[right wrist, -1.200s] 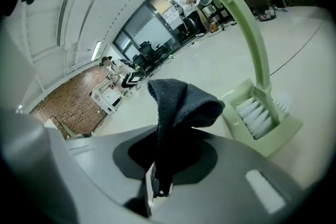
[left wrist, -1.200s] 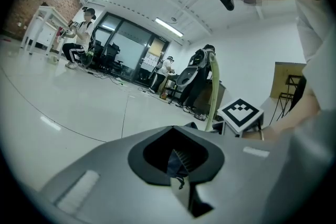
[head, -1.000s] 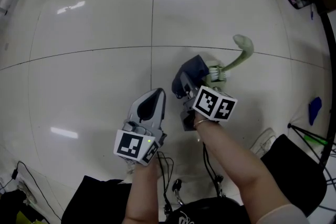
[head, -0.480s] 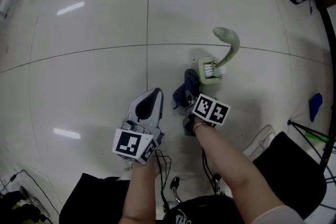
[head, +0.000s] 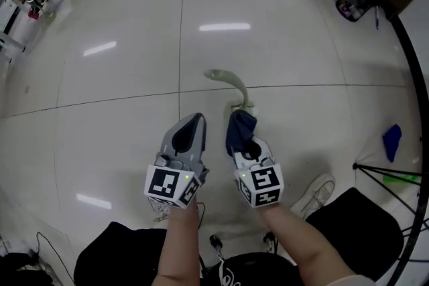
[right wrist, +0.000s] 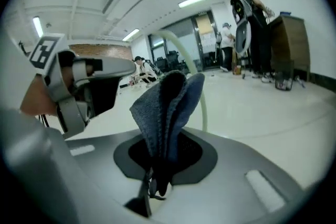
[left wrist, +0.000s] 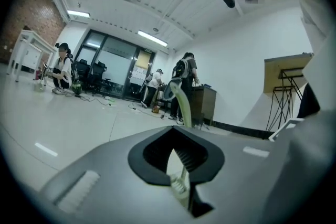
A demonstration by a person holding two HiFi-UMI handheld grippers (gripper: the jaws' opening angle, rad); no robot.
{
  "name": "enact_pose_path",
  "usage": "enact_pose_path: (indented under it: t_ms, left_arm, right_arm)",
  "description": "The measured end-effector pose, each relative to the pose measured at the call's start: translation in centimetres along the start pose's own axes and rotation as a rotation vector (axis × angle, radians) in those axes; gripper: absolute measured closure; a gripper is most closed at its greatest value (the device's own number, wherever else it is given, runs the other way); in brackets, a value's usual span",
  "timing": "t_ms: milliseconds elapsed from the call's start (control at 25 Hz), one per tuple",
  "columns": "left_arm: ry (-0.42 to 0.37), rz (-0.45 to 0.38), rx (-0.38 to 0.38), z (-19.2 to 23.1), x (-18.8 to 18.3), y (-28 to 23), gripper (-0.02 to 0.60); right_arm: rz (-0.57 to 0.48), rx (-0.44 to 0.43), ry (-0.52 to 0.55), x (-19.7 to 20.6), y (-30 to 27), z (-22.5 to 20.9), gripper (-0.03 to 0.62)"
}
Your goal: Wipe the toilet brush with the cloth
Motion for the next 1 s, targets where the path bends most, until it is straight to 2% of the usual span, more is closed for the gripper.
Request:
enact_pose_path:
  t_ms: [120, 200, 240, 360, 480, 600, 720, 800, 1000]
  left_arm:
    - [0.003, -0.114, -0.002, -1.9, -4.5, -1.5, 0.575]
    - [-0.021, -0.149, 0.019, -2.7, -7.8, -2.5, 0.575]
    - [-0.041, -0.140, 0.030, -2.9, -9.1, -3.0, 0.575]
    - [-0.117, -0.043, 0.039, -3.1, -11.0, -4.4, 0.575]
    - [-0.187, 0.012, 0.022, -2.7, -12.3, -4.9, 0.575]
    - [-0.222, 0.068, 0.001, -1.5, -12.7, -5.7, 0.575]
    - [-0.203, 0.116, 0.005, -1.1, -11.3, -6.4, 0.575]
    - [-0.166, 0.098, 0.011, -0.9, -10.9, -6.8, 0.575]
    - [-0.118, 0.055, 0.020, -0.7, -10.6, -6.9, 0.575]
  right_arm:
    - [-0.139, 0.031, 0.065, -5.6, 3.3, -2.2, 0.536]
    - [-0.202, 0.049, 0.087, -9.1, 4.7, -3.5, 0.536]
    - [-0.223, 0.054, 0.097, -10.7, 5.0, -4.1, 0.536]
    - [-0.247, 0.049, 0.120, -14.8, 5.4, -5.2, 0.536]
    - [-0.243, 0.021, 0.147, -18.5, 4.8, -5.4, 0.536]
    - [-0.200, -0.063, 0.150, -21.7, 3.2, -5.1, 0.536]
    - [-0.125, -0.190, 0.164, -22.7, 2.1, -4.1, 0.536]
    - [-0.091, -0.243, 0.200, -22.9, 1.3, -3.4, 0.536]
    - [-0.019, -0.276, 0.195, -21.5, -0.7, -3.1, 0.536]
Point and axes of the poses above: the fingertips, and each gripper's own axes: y backward along the fingers, z to its left, x out of its underside, the point moved 6 cm from there along y, backward along the fingers, and after that the axes turned 4 degrees about y, right-handed, at the moved point
